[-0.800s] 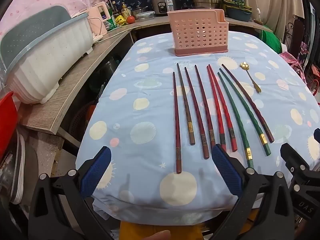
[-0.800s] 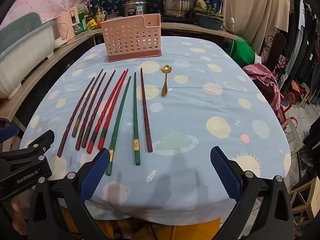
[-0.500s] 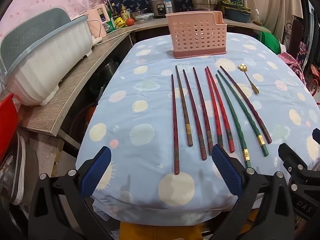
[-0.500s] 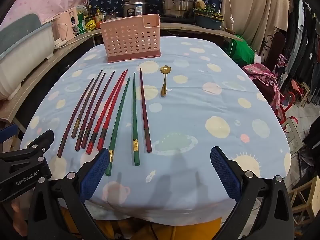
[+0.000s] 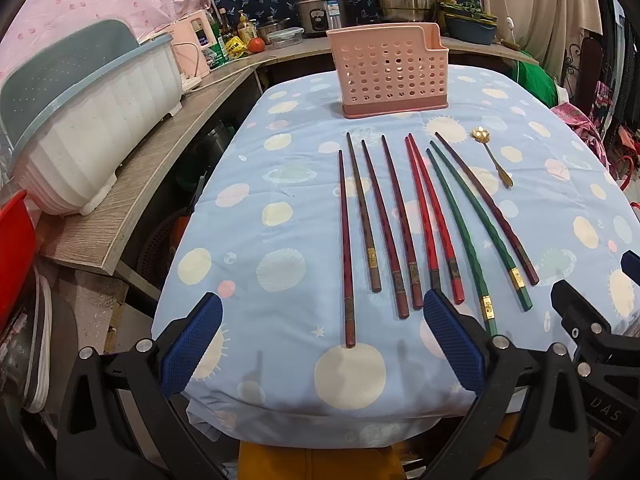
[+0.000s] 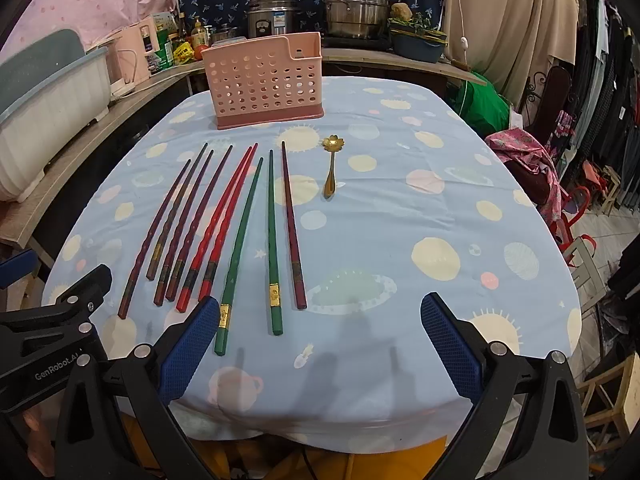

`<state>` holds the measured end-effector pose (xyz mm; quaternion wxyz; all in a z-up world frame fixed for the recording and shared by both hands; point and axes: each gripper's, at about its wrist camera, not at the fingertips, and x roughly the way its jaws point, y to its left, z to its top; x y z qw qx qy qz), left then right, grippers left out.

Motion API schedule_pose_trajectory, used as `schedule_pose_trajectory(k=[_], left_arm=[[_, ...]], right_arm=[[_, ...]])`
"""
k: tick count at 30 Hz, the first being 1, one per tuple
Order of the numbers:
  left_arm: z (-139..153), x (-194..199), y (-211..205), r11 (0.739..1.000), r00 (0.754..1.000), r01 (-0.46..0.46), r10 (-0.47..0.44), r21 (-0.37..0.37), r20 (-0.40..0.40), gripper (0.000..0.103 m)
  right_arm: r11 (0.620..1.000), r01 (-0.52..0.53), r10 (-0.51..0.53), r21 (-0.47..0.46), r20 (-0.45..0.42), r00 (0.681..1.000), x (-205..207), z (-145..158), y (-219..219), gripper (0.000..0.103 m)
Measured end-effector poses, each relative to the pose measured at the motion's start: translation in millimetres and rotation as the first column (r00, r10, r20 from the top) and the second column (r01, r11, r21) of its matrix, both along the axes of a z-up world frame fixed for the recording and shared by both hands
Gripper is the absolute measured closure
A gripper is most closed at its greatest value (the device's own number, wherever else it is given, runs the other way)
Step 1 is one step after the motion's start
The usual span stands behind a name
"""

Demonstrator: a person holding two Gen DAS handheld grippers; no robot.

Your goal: Organize utensils

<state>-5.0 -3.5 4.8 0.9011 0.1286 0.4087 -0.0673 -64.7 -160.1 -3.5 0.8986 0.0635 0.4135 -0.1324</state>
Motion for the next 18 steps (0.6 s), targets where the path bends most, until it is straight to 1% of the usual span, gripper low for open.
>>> schedule_pose_trajectory(k=[18], left_arm=[[3.7,5.8,-1.4,1.0,1.0,-0.004,0.004,-0.004,-0.006,0.007]], right_arm=[[1.0,-0.003,0.004,-0.008,0.008,1.0,7.5,5.8,-1.3,0.007]])
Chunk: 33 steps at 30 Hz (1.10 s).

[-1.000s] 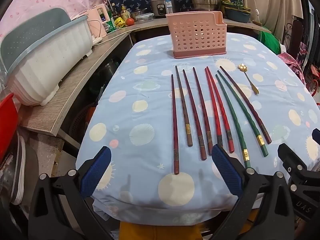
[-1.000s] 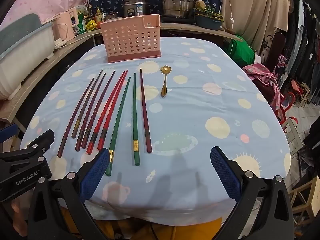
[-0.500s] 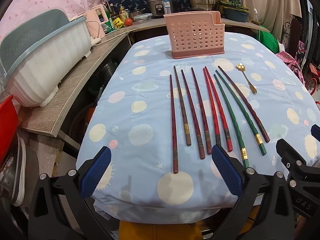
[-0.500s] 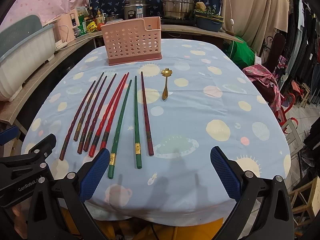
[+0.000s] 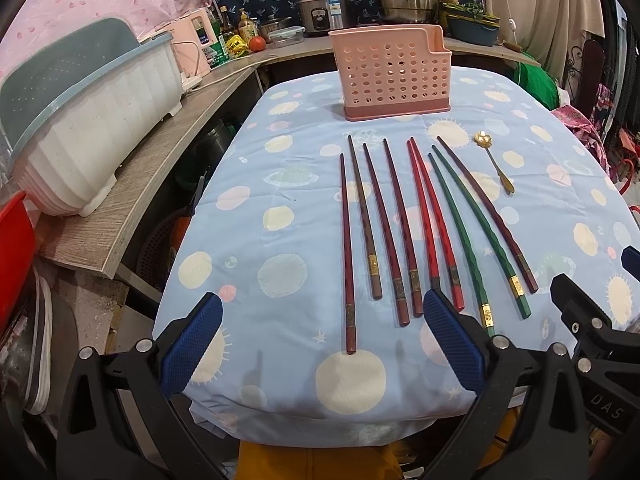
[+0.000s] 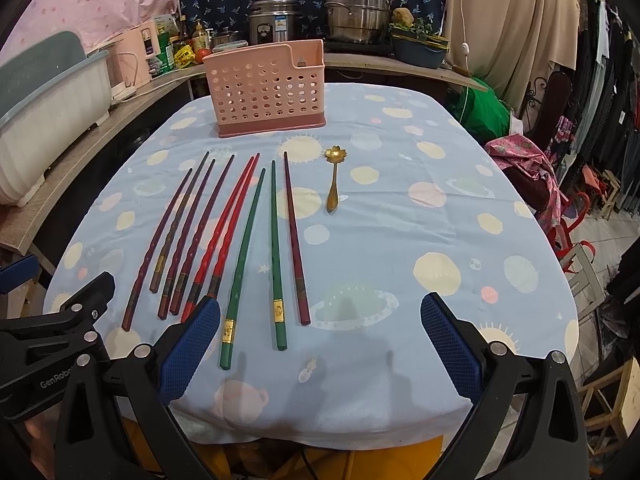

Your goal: Organize utensils

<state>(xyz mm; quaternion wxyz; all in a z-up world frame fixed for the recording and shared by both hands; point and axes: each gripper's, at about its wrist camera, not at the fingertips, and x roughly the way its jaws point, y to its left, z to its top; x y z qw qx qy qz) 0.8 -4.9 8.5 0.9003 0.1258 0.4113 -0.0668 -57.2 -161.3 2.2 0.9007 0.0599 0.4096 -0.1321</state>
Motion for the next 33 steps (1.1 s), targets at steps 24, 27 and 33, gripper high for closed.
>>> schedule_pose_trajectory(k=[24,27,33], left_arm=[[-0.4,0.7,4.6,1.0,1.0,-0.017,0.017,-0.015,-0.014,0.007],[-0.2,0.6,6.2,1.0,1.0,-0.018,0.017,-0.019,-0.012,0.007],[-0.1,-0.5,6.8,1.0,1.0,-0.016,0.016,-0.02,-0.008,0.007]], right_arm=[[1.0,0.003,-0.003,-0.007,0.003,1.0,-1.8,1.1,2.4,0.007],[1.0,0.003,-0.003,-0.008,0.003,1.0,-2.1,0.8,3.3,0.007],[1.0,0.009,-0.009,-0.008,0.009,1.0,-5.2,2.4,3.3,0.007]])
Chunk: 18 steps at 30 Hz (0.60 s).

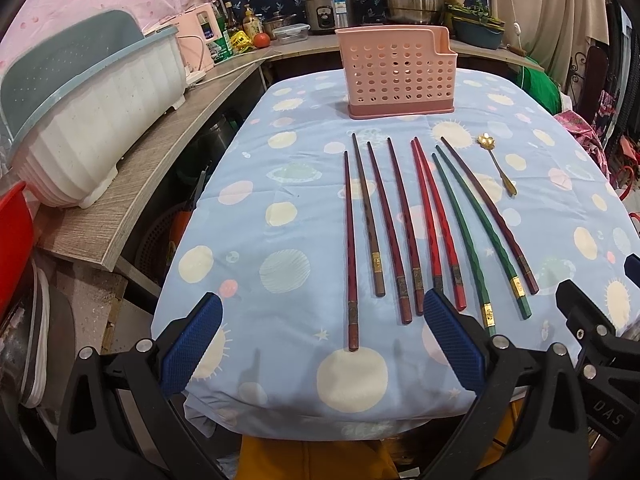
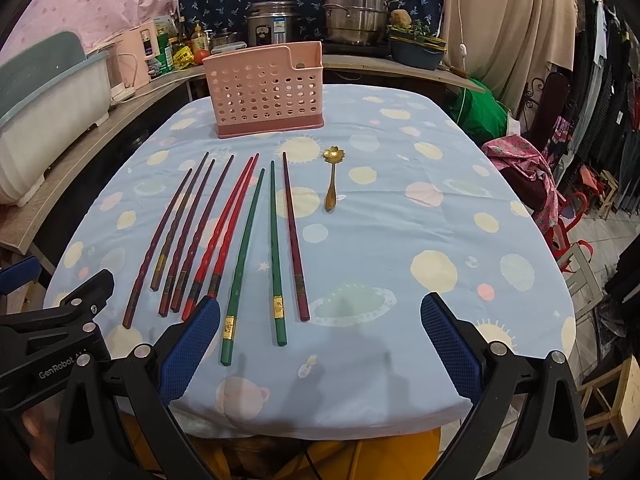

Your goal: Organize utensils

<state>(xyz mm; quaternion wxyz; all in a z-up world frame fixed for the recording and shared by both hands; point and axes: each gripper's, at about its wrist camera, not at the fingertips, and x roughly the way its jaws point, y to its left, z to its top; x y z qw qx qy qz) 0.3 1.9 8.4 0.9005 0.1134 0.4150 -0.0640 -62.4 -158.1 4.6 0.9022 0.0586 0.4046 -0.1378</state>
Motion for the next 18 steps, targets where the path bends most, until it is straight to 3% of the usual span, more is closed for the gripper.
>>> schedule_pose_trajectory(k=[18], left_arm=[[2.3,-3.5,-0.6,1.0,1.0,-0.003,0.003,0.002,0.007,0.007]], right_arm=[[1.0,-0.002,0.002,0.006,0.017,1.0,-2.7,3.6,-2.2,0.007]])
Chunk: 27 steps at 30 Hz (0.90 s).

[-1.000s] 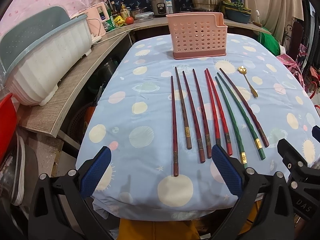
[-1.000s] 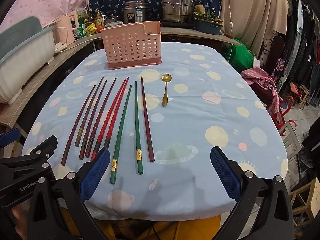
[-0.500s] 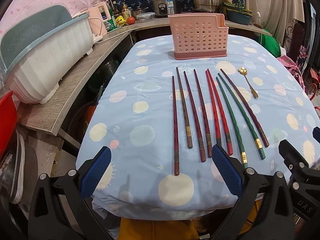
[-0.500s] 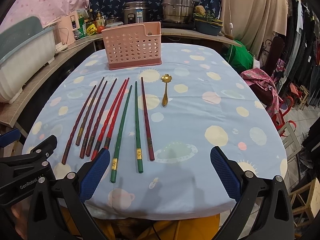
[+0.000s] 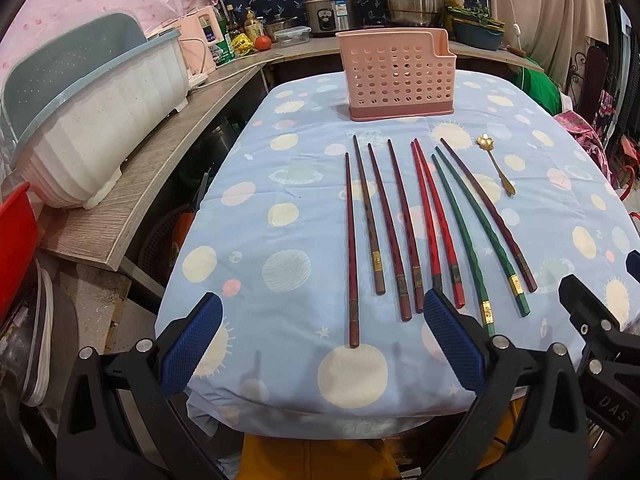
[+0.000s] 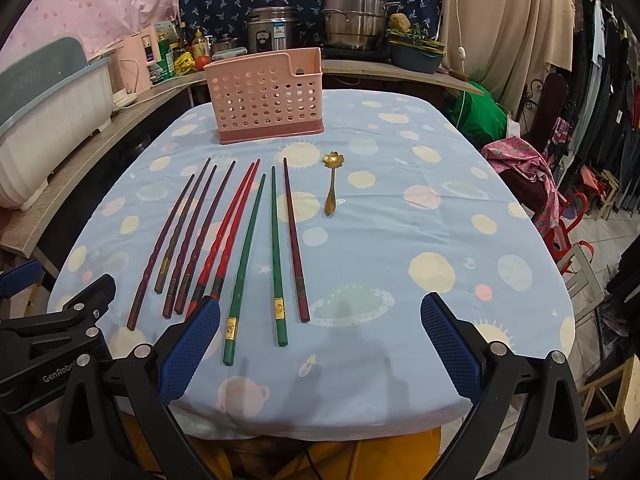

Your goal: Organize utensils

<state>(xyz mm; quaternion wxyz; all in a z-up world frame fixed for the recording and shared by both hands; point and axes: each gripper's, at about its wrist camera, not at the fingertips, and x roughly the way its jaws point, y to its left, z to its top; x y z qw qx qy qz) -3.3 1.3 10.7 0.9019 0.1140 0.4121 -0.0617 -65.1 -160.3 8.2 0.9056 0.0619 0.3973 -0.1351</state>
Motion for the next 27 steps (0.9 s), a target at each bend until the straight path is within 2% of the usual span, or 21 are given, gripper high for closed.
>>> schedule_pose_trajectory(k=[18,27], left_arm=[[-5.0,4.7,2.2,1.0,0.999,-0.013,0.013,-0.001,-0.034,0.007],[-36.3,40.2,29.2,0.994,0.985,-0.078,0.066,-0.071,-0.16,0.007]], right_arm=[[1.0,0.013,-0.013,0.023,-0.009,1.0,2.0,-2.5,-8.8,0.007],[0.998,0.033,-0.031,0.049,-0.045,0.999,17.1,-16.2,-22.4,0.007]])
